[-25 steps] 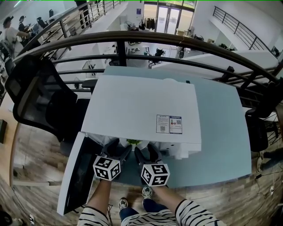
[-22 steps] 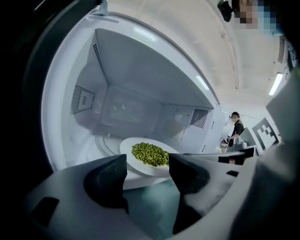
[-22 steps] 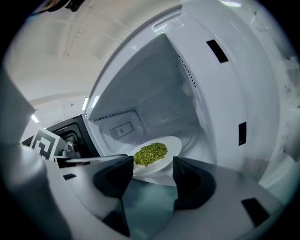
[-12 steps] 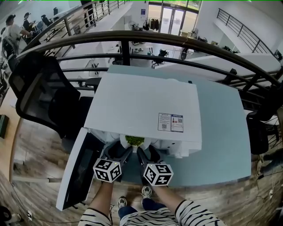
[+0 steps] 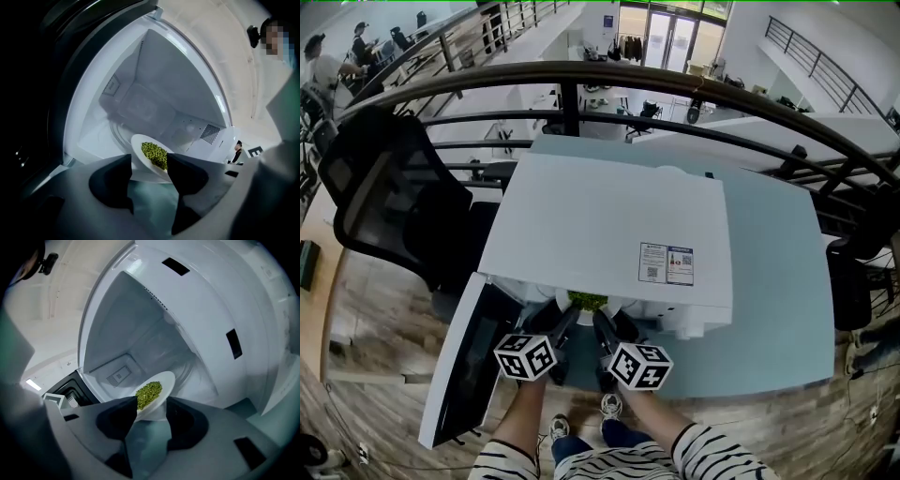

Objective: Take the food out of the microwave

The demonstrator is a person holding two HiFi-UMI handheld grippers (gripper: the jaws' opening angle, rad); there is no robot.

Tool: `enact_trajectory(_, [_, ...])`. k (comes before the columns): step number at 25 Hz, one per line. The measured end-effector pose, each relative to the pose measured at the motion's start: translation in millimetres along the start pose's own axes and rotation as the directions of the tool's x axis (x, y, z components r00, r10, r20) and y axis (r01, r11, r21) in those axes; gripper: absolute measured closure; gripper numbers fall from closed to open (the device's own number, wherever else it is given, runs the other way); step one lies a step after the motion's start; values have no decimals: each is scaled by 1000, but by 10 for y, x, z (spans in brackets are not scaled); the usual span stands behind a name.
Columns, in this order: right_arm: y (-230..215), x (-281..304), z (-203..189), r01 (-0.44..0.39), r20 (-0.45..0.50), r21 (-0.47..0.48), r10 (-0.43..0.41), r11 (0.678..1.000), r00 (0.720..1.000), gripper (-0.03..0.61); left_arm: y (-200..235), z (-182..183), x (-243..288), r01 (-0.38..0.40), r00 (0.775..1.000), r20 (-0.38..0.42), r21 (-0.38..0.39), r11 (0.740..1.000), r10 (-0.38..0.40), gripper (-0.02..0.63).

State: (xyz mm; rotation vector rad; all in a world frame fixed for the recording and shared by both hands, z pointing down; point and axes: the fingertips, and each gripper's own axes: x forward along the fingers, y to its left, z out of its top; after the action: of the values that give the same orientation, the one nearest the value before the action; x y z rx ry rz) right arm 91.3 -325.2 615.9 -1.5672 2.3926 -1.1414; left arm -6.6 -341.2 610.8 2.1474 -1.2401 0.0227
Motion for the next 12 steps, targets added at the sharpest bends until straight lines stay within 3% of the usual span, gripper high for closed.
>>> enact_trajectory(4, [-6,31,-7,-13,6,62,13,998,1000,412,-8,-69,31,24,999,-19,-71,997,-26,421])
enact_trajectory(8, [-12,25,-13,-12,7,107,11,994,1000,427,-14,-73,10,36,999,-10,-165,986,-38,455])
enact_trajectory(12, [-6,-36,-49,1,6,138,-2,990,1000,443,-31,-119,-53,40,999,-21,-203,978,-45,472])
